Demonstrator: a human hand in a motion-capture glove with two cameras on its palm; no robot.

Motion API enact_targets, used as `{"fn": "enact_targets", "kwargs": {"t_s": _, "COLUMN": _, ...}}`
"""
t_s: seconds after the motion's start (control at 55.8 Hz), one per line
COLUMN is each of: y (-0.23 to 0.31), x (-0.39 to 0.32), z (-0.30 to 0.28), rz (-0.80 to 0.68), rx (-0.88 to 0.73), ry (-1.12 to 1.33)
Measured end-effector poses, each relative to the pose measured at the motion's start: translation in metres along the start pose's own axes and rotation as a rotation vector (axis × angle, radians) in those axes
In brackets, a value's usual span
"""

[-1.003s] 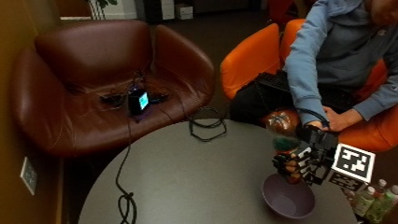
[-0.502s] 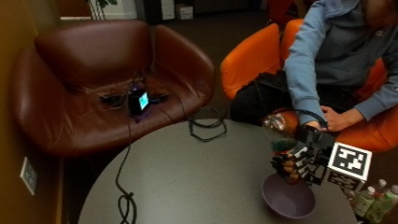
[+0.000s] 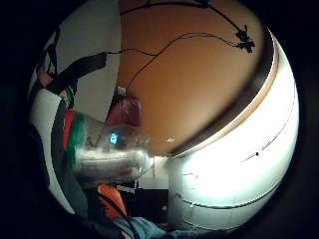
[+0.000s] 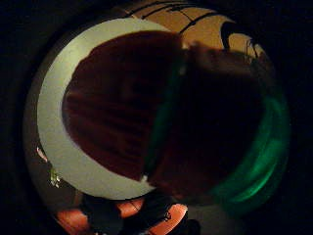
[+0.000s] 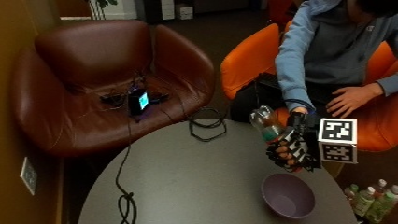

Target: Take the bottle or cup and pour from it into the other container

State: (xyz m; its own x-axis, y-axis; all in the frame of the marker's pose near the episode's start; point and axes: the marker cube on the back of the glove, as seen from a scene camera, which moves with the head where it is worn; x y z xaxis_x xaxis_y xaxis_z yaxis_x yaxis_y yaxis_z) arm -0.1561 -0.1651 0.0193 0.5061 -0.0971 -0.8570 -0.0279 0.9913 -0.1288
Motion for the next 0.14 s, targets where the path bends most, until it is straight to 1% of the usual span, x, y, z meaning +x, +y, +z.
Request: {"fn": "enact_targets", "kwargs": {"t_s": 0.143, "y": 0.0072, "x": 0.0102, "z": 0.0096, "rz": 0.020, "rx": -0.012, "ry": -0.054}}
